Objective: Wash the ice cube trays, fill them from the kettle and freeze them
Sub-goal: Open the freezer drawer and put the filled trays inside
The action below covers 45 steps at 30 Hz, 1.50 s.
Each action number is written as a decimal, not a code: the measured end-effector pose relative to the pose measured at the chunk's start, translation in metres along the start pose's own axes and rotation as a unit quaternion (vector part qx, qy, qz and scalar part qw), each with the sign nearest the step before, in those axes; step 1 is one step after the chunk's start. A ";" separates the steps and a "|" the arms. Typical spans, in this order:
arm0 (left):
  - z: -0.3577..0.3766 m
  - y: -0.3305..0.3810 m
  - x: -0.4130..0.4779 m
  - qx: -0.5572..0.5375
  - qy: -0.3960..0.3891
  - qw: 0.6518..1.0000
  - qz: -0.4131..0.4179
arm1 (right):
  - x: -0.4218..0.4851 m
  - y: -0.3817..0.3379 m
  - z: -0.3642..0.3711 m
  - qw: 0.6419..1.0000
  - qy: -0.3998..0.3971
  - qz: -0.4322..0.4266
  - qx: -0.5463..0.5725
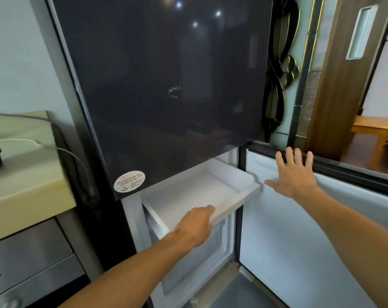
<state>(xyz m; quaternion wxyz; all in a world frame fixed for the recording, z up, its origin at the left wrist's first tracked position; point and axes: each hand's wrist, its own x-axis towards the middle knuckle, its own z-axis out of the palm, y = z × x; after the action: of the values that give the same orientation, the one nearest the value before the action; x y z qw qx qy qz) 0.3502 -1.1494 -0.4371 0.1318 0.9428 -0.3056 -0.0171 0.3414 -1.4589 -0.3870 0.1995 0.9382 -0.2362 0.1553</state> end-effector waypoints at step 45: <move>-0.314 -0.215 -0.343 -0.021 0.532 0.809 -0.251 | -0.121 -0.369 -0.547 0.807 0.210 -0.380 0.401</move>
<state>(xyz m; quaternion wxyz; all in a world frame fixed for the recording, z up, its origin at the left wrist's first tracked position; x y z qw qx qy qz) 0.2299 -0.7079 -0.2066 0.2848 0.8455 0.0595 0.4477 0.3185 -0.8689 -0.0677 -0.1070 0.8939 0.2703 0.3412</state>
